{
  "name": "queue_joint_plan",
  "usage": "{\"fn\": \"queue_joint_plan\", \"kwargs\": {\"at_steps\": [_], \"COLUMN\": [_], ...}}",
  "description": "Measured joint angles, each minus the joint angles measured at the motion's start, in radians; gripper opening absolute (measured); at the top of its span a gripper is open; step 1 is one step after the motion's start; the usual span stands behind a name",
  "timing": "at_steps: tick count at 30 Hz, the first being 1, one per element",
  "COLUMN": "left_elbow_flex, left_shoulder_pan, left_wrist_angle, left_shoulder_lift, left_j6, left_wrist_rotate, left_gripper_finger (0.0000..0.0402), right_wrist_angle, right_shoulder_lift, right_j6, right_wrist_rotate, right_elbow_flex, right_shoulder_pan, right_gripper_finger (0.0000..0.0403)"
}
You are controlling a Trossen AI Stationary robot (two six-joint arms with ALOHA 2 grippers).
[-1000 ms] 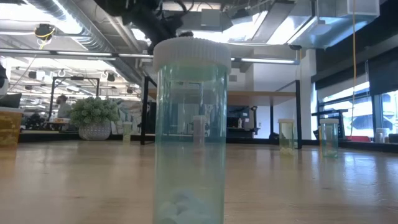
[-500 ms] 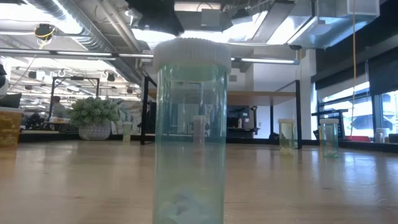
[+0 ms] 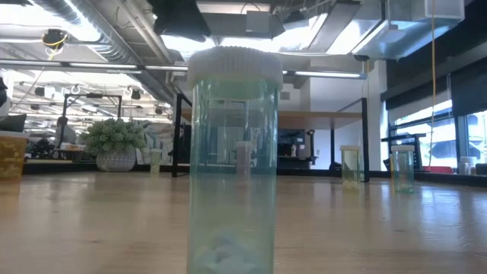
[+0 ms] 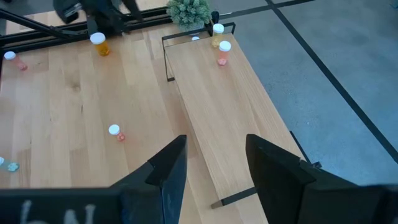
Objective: Pick and place medicine bottles onto shelf by color
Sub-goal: Put the bottom orange pill bottle on the shelf
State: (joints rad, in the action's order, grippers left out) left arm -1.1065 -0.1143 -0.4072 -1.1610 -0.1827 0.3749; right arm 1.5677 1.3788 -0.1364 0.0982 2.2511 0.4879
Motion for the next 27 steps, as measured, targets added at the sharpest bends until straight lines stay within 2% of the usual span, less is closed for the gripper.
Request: {"fn": "queue_joint_plan", "kwargs": {"at_steps": [5, 12, 16, 19, 21, 24, 27], "left_elbow_flex": [0.0, 0.0, 0.0, 0.0, 0.0, 0.0, 0.0], "left_shoulder_pan": [0.047, 0.131, 0.173, 0.197, 0.21, 0.237, 0.266], "left_wrist_angle": [-0.032, -0.038, -0.102, -0.167, -0.191, -0.205, -0.209], "left_shoulder_lift": [0.0, 0.0, 0.0, -0.001, -0.001, -0.001, -0.001], "left_j6": [-0.075, -0.16, -0.217, -0.259, -0.276, -0.279, -0.252], "left_wrist_rotate": [-0.075, -0.078, -0.023, 0.022, 0.027, 0.027, 0.026], "left_gripper_finger": [0.0149, 0.0149, 0.0149, 0.0149, 0.0149, 0.0149, 0.0149], "right_wrist_angle": [-0.001, -0.028, -0.074, -0.078, -0.067, -0.026, 0.007], "right_shoulder_lift": [0.0, 0.0, 0.0, 0.0, 0.0, 0.0, 0.0], "right_j6": [-0.007, -0.023, -0.023, 0.07, 0.115, 0.15, 0.055], "right_wrist_rotate": [0.0, 0.0, 0.0, 0.008, 0.051, 0.179, 0.325], "right_elbow_flex": [0.0, 0.0, 0.0, 0.0, 0.0, 0.0, 0.0], "right_shoulder_pan": [0.0, 0.0, 0.0, 0.0, 0.0, -0.005, -0.057], "right_gripper_finger": [0.0168, 0.0168, 0.0168, 0.0168, 0.0168, 0.0168, 0.0168]}}
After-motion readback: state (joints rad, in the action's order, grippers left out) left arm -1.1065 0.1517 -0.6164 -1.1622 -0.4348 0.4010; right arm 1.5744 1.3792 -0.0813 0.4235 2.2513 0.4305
